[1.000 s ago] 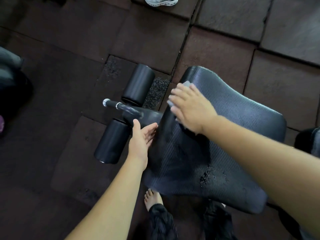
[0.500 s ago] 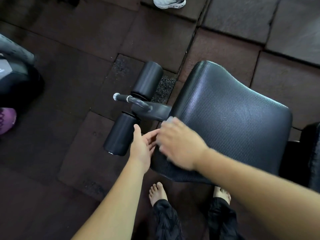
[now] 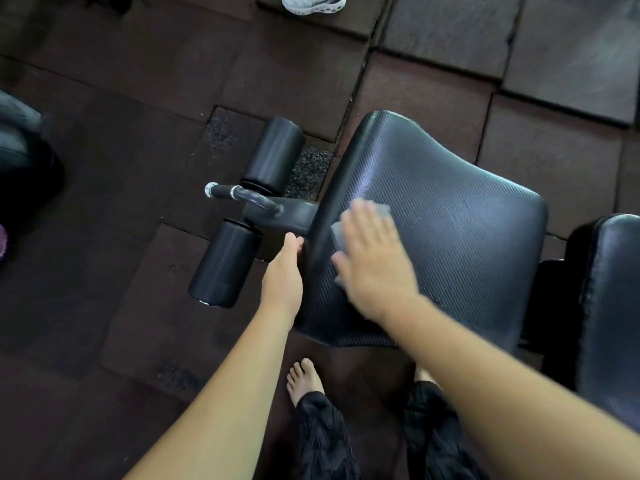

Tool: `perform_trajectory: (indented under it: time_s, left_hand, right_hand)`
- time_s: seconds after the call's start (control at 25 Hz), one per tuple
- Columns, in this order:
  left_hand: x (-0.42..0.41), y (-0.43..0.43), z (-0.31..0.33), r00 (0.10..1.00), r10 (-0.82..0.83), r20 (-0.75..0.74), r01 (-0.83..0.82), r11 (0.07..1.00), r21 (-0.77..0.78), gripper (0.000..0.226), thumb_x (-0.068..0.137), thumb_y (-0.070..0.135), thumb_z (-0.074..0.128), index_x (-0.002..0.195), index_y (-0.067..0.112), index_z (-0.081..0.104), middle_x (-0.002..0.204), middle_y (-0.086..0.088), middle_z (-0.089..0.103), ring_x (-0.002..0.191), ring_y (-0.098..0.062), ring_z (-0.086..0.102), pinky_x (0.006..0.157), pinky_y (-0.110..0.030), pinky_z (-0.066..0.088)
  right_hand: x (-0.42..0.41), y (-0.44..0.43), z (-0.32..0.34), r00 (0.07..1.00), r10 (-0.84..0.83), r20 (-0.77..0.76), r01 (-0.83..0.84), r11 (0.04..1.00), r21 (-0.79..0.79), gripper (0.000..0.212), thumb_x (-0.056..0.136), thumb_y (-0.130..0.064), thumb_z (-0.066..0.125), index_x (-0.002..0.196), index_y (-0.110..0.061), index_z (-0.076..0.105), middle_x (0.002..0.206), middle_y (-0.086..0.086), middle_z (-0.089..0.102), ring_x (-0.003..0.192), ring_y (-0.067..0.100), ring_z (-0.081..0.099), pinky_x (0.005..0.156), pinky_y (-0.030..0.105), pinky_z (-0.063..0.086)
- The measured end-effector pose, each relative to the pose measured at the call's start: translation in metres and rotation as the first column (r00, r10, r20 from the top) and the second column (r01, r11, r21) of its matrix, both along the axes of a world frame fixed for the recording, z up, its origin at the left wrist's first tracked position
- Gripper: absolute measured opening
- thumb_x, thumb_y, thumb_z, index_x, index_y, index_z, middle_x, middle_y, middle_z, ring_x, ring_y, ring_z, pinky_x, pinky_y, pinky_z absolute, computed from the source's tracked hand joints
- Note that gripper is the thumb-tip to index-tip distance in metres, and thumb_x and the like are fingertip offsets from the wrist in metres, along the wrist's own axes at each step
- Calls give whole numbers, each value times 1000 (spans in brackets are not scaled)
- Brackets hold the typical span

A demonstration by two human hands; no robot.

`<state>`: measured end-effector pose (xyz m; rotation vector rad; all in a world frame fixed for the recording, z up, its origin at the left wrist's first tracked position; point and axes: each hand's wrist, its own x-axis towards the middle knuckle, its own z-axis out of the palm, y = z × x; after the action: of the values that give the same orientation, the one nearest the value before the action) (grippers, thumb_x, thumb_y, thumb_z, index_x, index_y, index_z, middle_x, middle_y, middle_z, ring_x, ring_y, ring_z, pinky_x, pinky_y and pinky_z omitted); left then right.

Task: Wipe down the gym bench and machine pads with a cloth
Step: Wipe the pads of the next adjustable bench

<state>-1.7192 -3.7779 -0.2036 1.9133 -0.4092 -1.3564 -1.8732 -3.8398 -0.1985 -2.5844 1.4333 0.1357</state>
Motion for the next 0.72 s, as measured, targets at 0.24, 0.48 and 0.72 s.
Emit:
perform_trajectory:
  time_s: [0.24,0.48,0.72]
  left_hand:
    - [-24,-20,8,859,-262,439,283,959,18,56,107,50,38,157,25,42,164,4,38,152,-13,30,125,-40,23]
    - [-49,-26,4,711,-308,632,396,918,3,67,101,59,26,160,27,35,170,7,24,157,-13,15,126,-47,19]
    - [-69,-29,6,349,-442,826,632,763,141,59,106,46,42,161,24,34,173,1,14,160,-21,7,127,-51,13]
  right_hand:
    - [-78,43,-1,985,158,76,-160,987,16,64,105,-40,33,160,-7,32,170,11,20,158,27,15,125,51,21]
    - [-62,-17,-5,957,-290,20,290,957,-3,73,104,-46,17,162,-1,18,171,21,8,159,34,4,129,49,5]
    - [-141,75,-7,995,66,79,-66,998,-2,64,106,-40,32,160,-5,27,170,14,16,158,29,16,125,48,17]
